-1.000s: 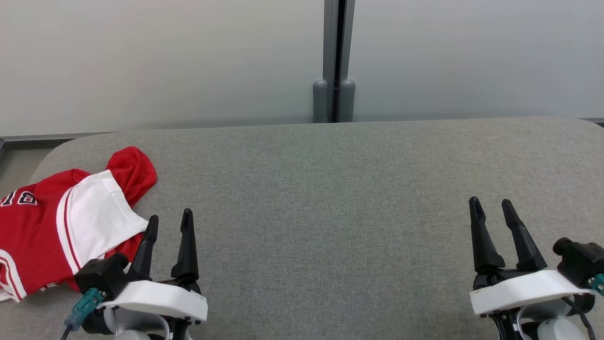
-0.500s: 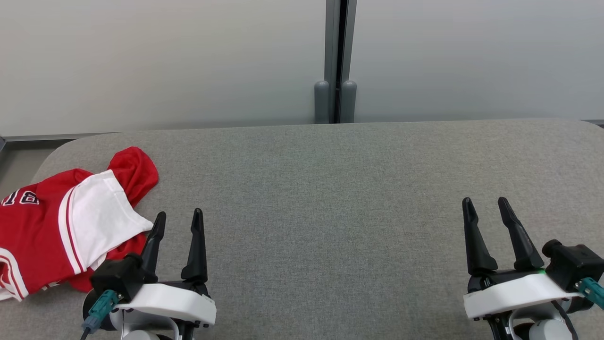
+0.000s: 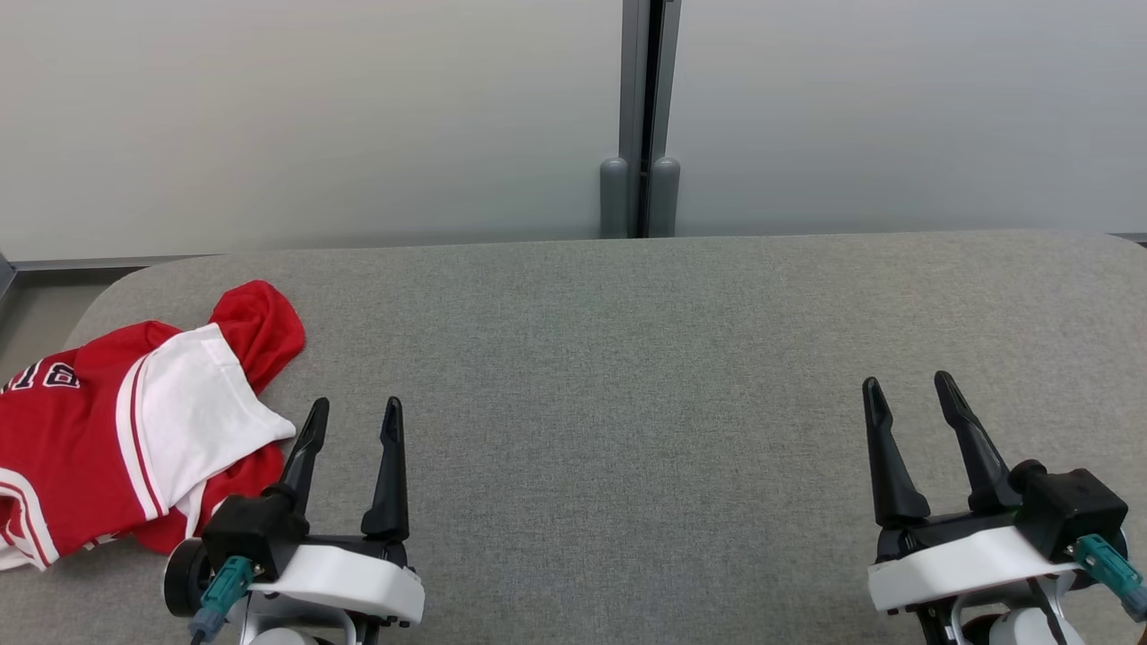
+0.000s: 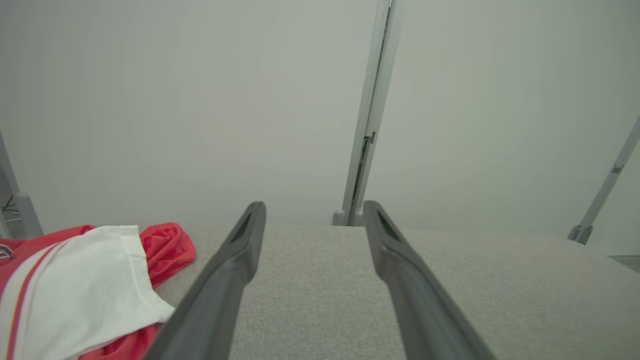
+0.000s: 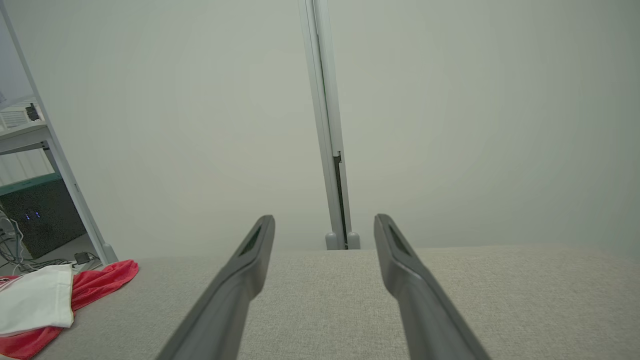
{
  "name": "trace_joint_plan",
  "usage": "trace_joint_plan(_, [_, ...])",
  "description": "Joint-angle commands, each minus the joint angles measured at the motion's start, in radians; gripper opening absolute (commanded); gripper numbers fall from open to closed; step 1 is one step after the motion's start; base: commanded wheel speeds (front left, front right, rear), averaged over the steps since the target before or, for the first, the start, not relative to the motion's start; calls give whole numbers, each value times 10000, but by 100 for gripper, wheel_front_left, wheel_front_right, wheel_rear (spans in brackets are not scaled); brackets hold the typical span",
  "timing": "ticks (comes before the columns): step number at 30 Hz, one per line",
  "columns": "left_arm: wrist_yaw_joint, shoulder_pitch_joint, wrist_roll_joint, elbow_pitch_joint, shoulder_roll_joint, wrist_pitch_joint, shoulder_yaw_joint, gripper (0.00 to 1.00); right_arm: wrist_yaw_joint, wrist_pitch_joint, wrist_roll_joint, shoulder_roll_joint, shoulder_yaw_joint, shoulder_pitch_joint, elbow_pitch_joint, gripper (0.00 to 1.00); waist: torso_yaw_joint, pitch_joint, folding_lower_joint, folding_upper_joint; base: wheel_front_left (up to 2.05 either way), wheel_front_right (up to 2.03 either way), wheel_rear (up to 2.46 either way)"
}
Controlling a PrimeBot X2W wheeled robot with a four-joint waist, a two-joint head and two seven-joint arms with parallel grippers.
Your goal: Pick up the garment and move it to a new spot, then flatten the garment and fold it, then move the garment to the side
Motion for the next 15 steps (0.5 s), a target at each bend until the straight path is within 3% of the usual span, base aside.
trace_joint_plan(1, [43, -81, 190, -33, 54, -77, -16, 100, 23, -91, -201, -33, 26, 16, -15, 100, 4, -3, 0, 0, 0, 0, 0])
trace_joint_plan(15, [169, 8, 892, -54, 32, -324, -151, 100, 23, -349, -1065, -14, 189, 37, -102, 100, 33, 7, 0, 0, 0, 0, 0])
